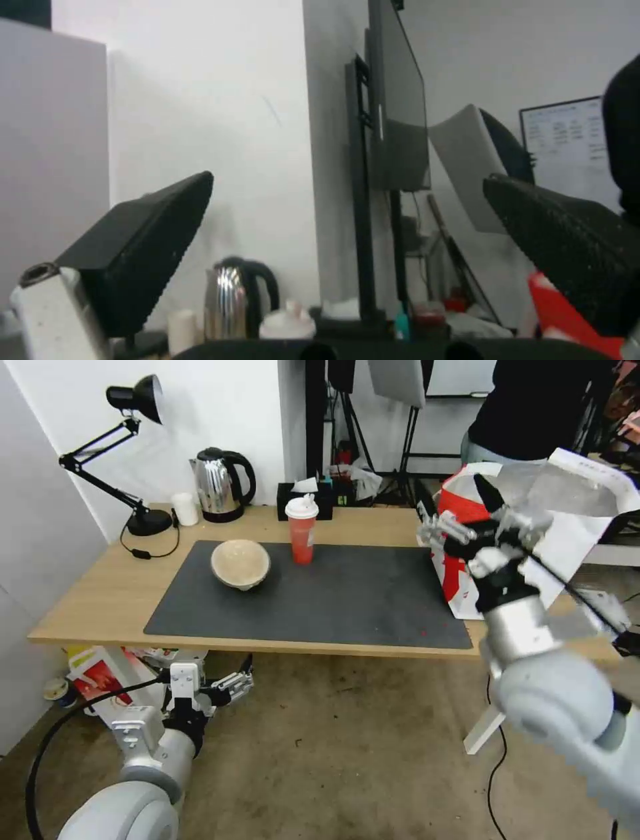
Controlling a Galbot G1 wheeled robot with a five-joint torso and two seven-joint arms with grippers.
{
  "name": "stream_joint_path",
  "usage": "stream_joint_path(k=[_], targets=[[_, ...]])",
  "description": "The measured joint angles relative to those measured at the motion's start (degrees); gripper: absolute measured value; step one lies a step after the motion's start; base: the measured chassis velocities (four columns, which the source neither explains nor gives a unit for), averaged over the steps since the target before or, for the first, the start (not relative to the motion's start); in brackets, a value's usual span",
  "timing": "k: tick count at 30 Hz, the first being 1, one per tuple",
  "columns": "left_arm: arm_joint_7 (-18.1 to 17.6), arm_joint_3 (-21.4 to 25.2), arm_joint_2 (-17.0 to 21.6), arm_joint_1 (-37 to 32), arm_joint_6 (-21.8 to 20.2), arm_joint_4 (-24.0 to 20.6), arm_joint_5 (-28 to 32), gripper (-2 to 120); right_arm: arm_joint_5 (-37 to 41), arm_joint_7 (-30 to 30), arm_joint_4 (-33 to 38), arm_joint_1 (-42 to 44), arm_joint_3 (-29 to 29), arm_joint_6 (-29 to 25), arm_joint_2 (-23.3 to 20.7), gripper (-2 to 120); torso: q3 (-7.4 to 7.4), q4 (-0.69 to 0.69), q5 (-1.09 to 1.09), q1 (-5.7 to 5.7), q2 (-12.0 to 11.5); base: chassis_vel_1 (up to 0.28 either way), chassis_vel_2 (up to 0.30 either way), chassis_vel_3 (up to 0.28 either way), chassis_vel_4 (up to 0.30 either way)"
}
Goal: Pick up the trash from the table and place it into the takeout bag.
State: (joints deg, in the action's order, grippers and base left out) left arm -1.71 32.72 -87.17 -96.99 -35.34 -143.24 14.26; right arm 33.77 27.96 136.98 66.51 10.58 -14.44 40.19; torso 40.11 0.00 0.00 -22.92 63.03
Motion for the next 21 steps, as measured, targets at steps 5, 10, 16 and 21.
stream_joint_path(k=[5,10,16,21], targets=[[0.00,0.26,-0.13,-0.09,0.00,0.00,-0.02,100,-7.73,0.96,1.78,9.66,0.05,-2.17,1.65,100,-0.01,0.00,-0.01,0.01,0.00,0.000,0.000,0.000,0.000],[0.03,0.74,0.20,-0.21,0.00,0.00,0.26,100,-14.39,4.93,3.24,16.95,0.12,-2.21,2.21,100,-0.01,0.01,-0.01,0.01,0.00,0.000,0.000,0.000,0.000],[0.03,0.85,0.14,-0.41,0.00,0.00,0.36,100,-19.79,9.42,2.75,25.54,-0.80,-1.51,1.72,100,-0.01,-0.01,-0.01,0.01,0.00,0.000,0.000,0.000,0.000],[0.02,0.81,0.03,-0.45,0.00,0.00,0.36,100,-20.62,11.63,2.17,27.64,-1.07,-0.29,1.31,100,-0.01,0.01,-0.01,0.00,0.00,0.000,0.000,0.000,0.000]])
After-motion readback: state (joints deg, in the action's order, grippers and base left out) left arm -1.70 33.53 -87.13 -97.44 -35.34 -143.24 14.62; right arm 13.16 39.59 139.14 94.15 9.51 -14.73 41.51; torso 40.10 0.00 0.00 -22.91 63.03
